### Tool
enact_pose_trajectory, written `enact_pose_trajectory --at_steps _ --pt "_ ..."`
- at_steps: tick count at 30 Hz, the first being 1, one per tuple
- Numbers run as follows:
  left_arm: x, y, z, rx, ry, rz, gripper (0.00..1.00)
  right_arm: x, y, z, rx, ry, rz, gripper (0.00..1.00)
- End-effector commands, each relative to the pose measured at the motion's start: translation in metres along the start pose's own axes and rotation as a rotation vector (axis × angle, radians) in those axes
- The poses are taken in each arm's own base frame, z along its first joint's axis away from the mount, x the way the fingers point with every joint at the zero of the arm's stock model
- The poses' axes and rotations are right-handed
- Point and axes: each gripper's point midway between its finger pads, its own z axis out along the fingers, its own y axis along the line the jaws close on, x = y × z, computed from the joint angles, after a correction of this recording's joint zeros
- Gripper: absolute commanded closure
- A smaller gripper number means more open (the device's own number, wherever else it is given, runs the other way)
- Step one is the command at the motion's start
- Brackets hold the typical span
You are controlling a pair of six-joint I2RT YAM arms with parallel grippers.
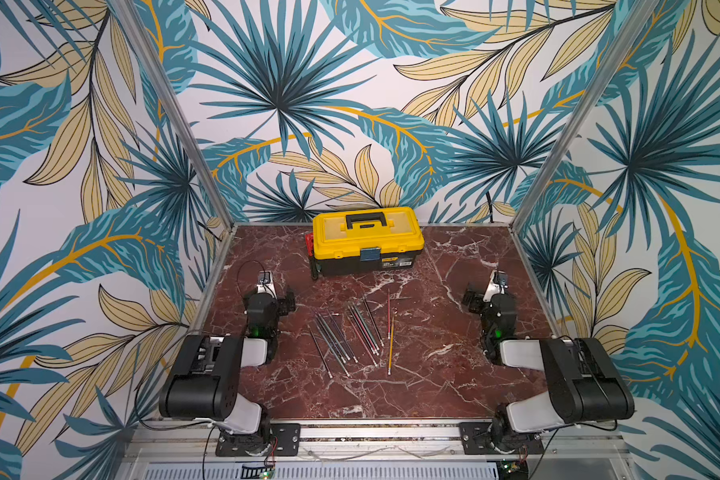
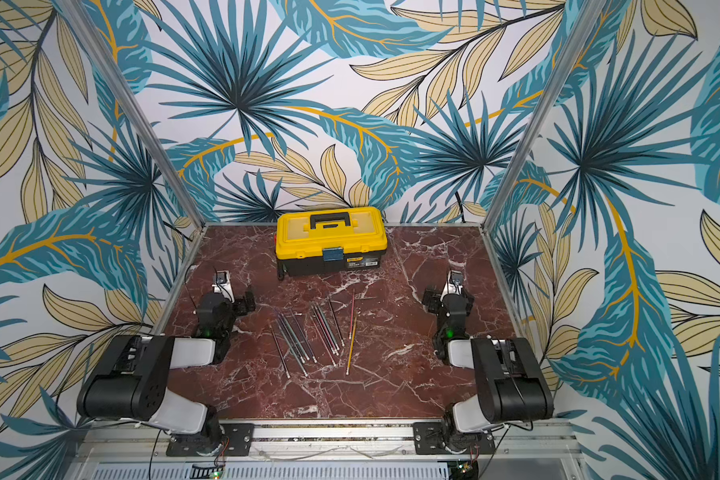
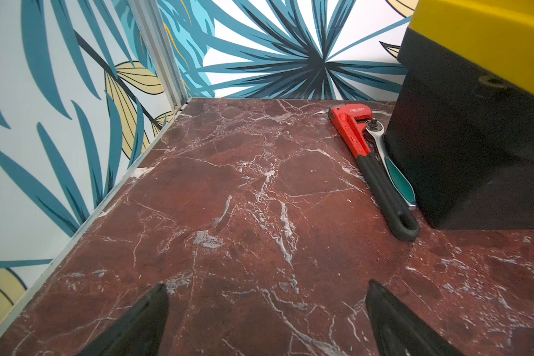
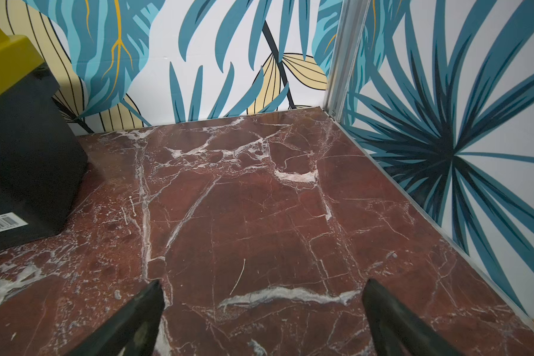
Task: Remove the protective cover of the pencils
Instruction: Pick up the pencil from the center of the board.
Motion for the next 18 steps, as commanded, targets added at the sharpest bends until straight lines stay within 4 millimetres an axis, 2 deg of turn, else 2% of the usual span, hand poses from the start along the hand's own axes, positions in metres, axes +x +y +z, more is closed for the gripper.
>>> enact_pose_trajectory --at_steps 1,18 --pt "-0.0178 -0.0019 0.0043 -0.001 -0.047 0.002 0.0 0.0021 0.0004 0.0015 0.001 0.007 -0.016 0.0" --pt "-0.0178 -0.0013 0.0058 0.005 -0.044 -0.003 0.0 0.0021 0.0005 0.0013 0.0 0.006 -0.015 0.0"
